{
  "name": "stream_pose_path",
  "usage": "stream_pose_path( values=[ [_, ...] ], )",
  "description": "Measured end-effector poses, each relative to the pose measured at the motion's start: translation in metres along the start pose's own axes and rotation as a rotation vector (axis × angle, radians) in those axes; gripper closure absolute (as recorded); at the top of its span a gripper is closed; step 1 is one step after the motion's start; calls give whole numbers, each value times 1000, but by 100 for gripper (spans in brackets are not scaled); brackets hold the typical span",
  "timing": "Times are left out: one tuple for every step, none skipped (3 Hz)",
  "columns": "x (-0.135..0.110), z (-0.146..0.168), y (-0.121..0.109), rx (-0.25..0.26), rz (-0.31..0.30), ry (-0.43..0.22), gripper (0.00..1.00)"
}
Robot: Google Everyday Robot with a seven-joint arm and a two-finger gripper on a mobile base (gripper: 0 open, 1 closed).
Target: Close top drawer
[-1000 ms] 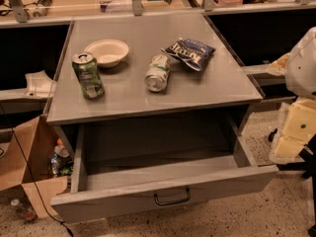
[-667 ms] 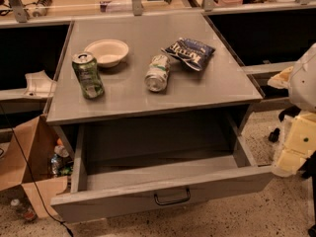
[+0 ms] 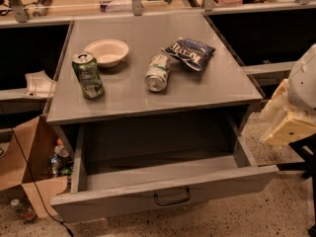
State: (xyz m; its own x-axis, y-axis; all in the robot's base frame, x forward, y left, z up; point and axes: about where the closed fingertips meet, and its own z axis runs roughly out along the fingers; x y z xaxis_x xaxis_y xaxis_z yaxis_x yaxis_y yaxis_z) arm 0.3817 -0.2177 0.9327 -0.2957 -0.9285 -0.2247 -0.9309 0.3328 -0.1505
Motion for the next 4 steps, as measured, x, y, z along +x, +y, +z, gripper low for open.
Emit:
stream_pose_path(
  values=[
    [0,3,3,6,4,-4,81],
    [6,31,18,-5,59,-21,100],
    [8,80,20,-36,107,-16,100],
    [8,81,21,-38,106,-15,100]
  ],
)
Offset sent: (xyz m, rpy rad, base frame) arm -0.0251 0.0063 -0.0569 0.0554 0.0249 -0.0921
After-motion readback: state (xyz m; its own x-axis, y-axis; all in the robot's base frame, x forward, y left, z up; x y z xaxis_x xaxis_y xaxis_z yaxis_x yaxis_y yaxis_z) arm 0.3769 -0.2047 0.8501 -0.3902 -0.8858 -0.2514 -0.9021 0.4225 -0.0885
